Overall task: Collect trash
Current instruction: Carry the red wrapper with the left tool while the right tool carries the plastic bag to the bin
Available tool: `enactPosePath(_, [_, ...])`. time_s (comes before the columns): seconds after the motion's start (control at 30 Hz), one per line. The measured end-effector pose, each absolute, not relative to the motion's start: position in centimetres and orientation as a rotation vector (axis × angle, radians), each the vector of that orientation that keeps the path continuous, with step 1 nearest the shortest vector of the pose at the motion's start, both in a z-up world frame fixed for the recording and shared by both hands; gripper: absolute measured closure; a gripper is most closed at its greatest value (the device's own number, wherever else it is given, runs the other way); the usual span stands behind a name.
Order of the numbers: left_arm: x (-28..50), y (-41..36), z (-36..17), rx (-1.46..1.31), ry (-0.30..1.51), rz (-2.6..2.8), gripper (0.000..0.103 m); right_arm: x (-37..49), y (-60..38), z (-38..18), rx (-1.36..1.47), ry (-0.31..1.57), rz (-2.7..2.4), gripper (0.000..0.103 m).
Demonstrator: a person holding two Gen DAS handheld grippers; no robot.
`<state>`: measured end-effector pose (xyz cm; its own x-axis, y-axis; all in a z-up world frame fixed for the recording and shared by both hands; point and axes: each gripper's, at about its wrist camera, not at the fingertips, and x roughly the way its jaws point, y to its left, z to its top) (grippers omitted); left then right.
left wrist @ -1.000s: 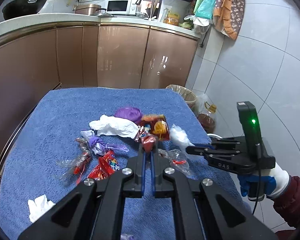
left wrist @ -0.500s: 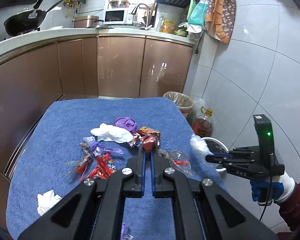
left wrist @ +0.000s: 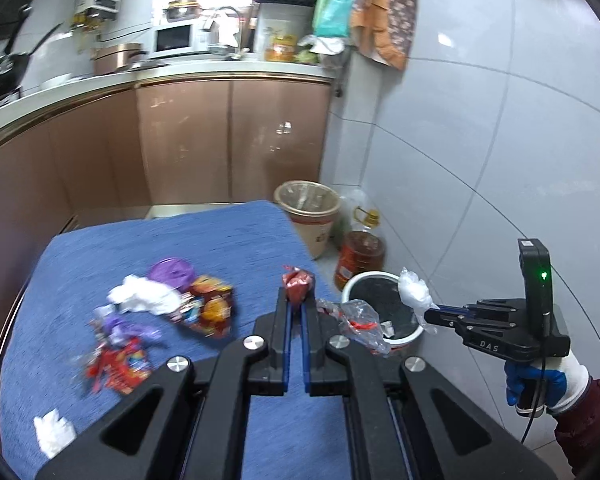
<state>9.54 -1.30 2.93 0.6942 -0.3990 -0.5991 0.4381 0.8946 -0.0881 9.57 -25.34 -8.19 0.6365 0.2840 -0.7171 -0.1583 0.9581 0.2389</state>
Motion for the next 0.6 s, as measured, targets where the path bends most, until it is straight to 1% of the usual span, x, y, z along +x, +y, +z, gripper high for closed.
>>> enactPosePath(0.33, [14.6, -13.3, 0.5, 0.155, 0.725, -0.562, 0.099, 10.8, -32.4, -11.6, 0.238, 0.872, 0.105, 0.096])
enactPosePath(0.6, [19.9, -22.3, -4.4, 0.239, 0.811, -0.599, 0.099, 14.0, -36.3, -16.1, 0.277, 0.924, 0.012, 0.096])
